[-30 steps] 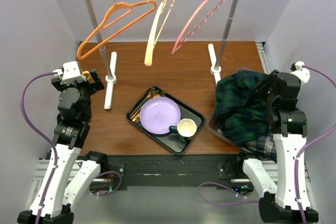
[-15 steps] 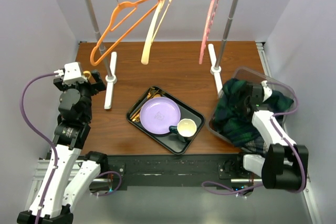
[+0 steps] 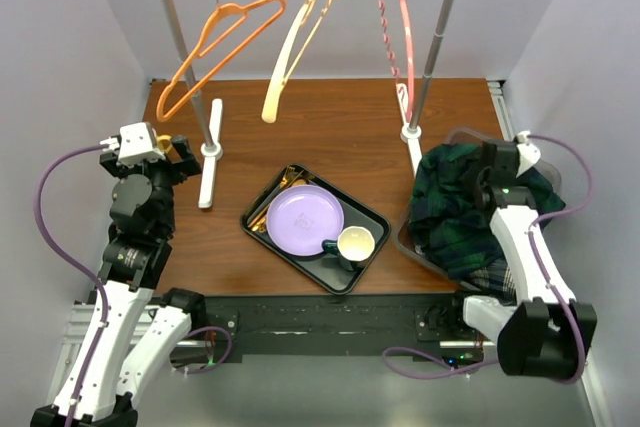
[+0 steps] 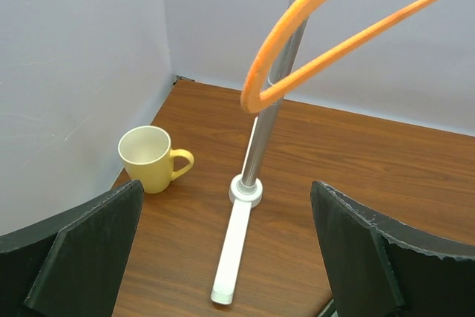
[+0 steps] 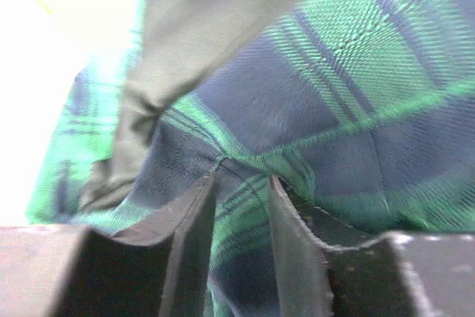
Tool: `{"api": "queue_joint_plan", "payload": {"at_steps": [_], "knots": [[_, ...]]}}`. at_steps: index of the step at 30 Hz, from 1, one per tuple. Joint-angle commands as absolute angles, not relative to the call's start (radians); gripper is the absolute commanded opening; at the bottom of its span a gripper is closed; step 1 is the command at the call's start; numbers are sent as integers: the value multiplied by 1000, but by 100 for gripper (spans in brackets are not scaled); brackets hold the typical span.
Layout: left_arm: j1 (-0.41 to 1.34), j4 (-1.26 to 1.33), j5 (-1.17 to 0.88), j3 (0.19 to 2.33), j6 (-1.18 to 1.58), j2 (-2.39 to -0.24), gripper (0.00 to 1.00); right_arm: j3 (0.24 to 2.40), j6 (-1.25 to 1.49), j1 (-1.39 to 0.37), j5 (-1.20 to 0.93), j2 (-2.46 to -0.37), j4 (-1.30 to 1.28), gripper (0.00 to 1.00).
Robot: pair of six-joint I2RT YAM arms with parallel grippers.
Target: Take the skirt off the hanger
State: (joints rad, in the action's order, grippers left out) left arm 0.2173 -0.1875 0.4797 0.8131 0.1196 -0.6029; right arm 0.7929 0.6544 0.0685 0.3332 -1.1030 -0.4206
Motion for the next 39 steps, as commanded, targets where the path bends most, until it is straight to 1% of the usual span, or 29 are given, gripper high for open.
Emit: {"api": "queue_joint_plan", "payload": {"at_steps": [1, 5, 6, 7, 9, 11, 14, 15, 16, 17, 18, 19, 21, 22, 24, 25, 28, 29, 31, 34, 35, 37, 39], "knots": [[221, -146, 494, 807, 127, -604, 100, 943, 585, 80, 471, -988, -566, 41], [222, -141, 489, 801, 129, -603, 100, 1043, 526, 81, 543, -950, -629, 39], [224, -140, 489, 801, 129, -604, 100, 1055, 516, 80, 561, -943, -637, 35], [224, -143, 486, 801, 130, -604, 100, 1066, 503, 80, 590, -937, -643, 33], [222, -141, 486, 798, 132, -604, 100, 1054, 482, 83, 644, -925, -634, 31], [222, -143, 492, 795, 130, -601, 100, 997, 492, 87, 644, -928, -608, 31], [224, -140, 495, 788, 129, -595, 100, 852, 564, 101, 577, -962, -519, 30], [225, -143, 497, 787, 129, -595, 100, 812, 590, 130, 511, -1009, -488, 28], [225, -143, 503, 788, 127, -591, 100, 723, 613, 150, 458, -1038, -447, 27], [227, -144, 508, 784, 126, -586, 100, 683, 642, 172, 424, -1072, -348, 23], [232, -140, 515, 781, 124, -580, 100, 651, 656, 172, 411, -1159, -307, 23], [233, -140, 515, 779, 123, -571, 100, 615, 669, 172, 385, -1204, -275, 22], [235, -130, 520, 775, 121, -565, 100, 611, 672, 193, 338, -1335, -203, 21], [235, -130, 523, 773, 120, -566, 100, 659, 670, 199, 325, -1366, -221, 20], [235, -136, 525, 781, 118, -569, 100, 693, 650, 199, 333, -1378, -239, 20], [235, -138, 526, 781, 120, -572, 100, 721, 646, 199, 334, -1343, -256, 20], [235, -140, 538, 779, 118, -566, 100, 735, 637, 201, 379, -1261, -297, 22], [235, -138, 540, 779, 118, -565, 100, 750, 627, 204, 393, -1252, -313, 26], [235, -137, 537, 775, 120, -558, 100, 800, 608, 202, 400, -1227, -369, 29], [235, -132, 531, 772, 120, -558, 100, 837, 581, 202, 431, -1168, -432, 40], [235, -132, 529, 773, 120, -558, 100, 851, 578, 204, 446, -1128, -454, 47], [236, -133, 526, 775, 121, -560, 100, 891, 562, 204, 457, -1089, -504, 52], [235, -130, 523, 775, 123, -560, 100, 919, 543, 201, 443, -1049, -520, 53]]}}
